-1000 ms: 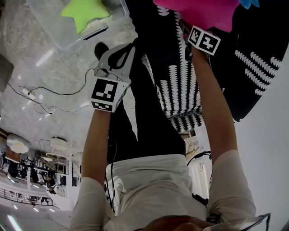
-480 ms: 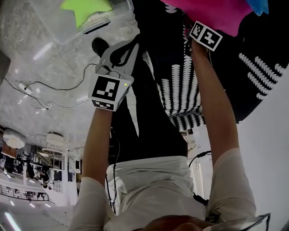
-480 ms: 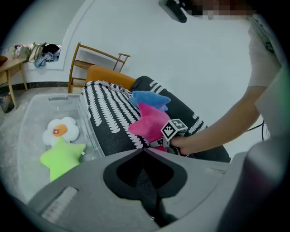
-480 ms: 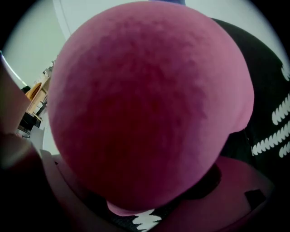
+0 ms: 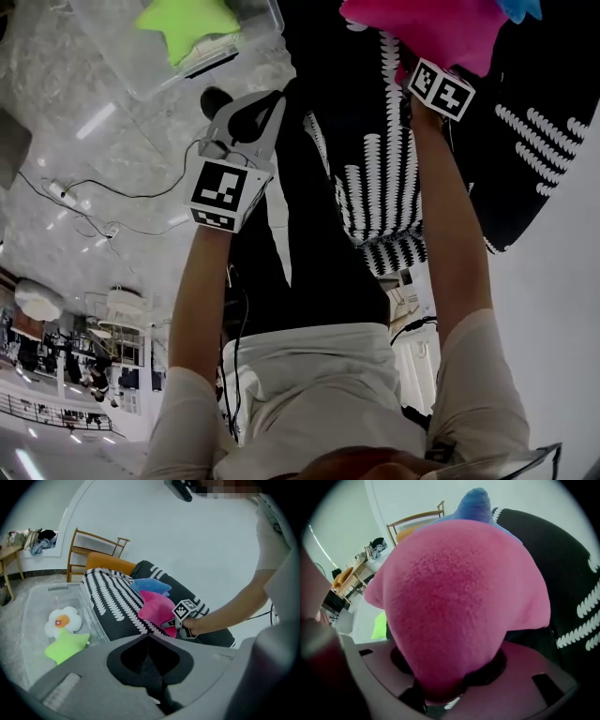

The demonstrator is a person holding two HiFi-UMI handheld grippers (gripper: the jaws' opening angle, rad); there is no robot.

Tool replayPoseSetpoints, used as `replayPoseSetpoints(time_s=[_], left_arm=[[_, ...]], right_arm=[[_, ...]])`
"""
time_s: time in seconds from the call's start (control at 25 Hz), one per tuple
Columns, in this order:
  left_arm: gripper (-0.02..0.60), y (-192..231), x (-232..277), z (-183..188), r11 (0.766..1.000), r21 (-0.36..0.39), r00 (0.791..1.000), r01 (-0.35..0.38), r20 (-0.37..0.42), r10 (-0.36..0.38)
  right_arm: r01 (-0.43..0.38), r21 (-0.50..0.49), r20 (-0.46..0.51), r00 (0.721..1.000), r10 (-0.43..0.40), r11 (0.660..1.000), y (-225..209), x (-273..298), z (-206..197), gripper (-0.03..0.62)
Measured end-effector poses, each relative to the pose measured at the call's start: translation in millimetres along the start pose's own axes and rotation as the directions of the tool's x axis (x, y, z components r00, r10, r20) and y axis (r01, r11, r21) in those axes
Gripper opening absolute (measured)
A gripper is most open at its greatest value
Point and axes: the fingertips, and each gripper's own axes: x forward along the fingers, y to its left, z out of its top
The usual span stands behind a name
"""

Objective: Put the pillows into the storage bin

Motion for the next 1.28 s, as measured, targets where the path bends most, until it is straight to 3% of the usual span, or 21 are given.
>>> replayPoseSetpoints(time_s=[0.28,0.6,0.92,1.28], left_arm=[[0.018,18,-36,17,1.0,0.018,1.0,-0.002,0.02,0.002],[0.018,11,-61,13,0.999,0.042,0.999,0.018,0.032,-0.019],[0.018,19,-99,4,0.999,0.033,0.999,0.015,0.048,-0.016],[0.018,67,-139,-9,0.999,-0.018,0.996,-0.046,0.08,0.047]], right_arm=[[-0.097,0.051,0.004,0.995,0.097,0.994,39,-35,-4,0.208],[-0.164,0.031,0.024,0.986,0.163,0.986,89,-65,-15,0.209],[-0.282,0.062,-0.005,0.959,0.283,0.957,168,-94,-31,0.215],[-0.358,-0.101,-0.097,0.932,0.349,0.928,259,-87,-44,0.221]])
